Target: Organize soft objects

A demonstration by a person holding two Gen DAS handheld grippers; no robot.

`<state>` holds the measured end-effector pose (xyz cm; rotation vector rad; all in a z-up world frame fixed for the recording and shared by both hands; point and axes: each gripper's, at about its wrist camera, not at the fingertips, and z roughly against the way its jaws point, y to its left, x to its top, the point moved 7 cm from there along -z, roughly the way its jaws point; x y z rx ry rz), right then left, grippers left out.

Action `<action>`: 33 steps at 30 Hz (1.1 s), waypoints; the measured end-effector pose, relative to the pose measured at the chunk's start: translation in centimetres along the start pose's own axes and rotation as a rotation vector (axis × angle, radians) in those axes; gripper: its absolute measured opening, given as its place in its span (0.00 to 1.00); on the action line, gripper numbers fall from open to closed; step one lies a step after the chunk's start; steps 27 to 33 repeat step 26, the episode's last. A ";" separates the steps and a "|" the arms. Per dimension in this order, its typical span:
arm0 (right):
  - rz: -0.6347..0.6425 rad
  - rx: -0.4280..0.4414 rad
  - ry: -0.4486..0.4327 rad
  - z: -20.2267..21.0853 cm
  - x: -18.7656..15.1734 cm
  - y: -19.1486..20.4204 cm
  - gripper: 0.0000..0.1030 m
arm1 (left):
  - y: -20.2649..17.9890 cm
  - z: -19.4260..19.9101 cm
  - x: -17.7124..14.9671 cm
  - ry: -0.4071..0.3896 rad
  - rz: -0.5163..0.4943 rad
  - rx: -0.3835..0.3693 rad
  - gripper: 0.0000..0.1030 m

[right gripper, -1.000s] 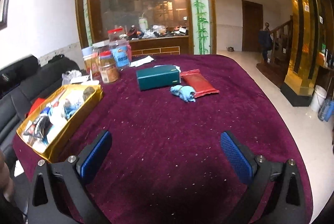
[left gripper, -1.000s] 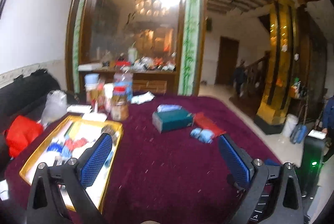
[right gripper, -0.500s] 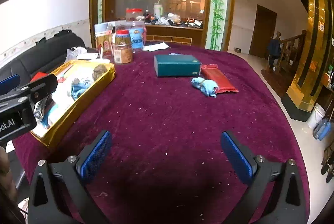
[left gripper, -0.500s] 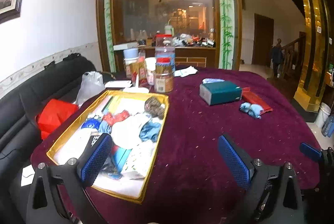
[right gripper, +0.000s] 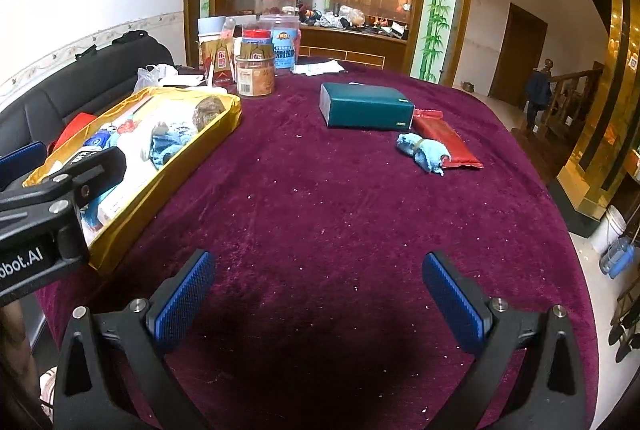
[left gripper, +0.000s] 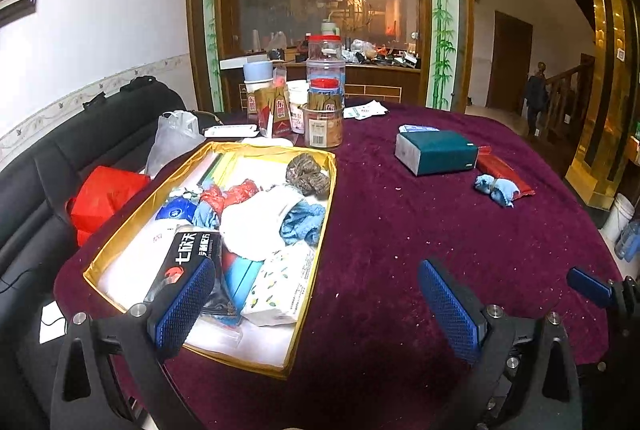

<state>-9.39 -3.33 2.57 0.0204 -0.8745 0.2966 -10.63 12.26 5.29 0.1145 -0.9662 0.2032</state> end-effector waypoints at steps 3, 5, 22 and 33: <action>-0.006 0.005 0.010 -0.2 0.0 -0.1 1.00 | 0.1 -0.2 -0.1 0.006 0.000 0.001 0.99; -0.009 0.008 0.015 -0.3 -0.1 -0.1 1.00 | 0.1 -0.3 -0.1 0.011 -0.003 0.000 0.99; -0.028 0.015 0.027 -0.6 -0.5 -0.9 1.00 | -0.8 0.1 -0.1 0.003 0.043 -0.137 0.99; -0.032 0.002 0.028 -0.6 -0.5 -1.7 1.00 | -2.1 0.2 -0.4 0.047 -0.019 -0.155 0.99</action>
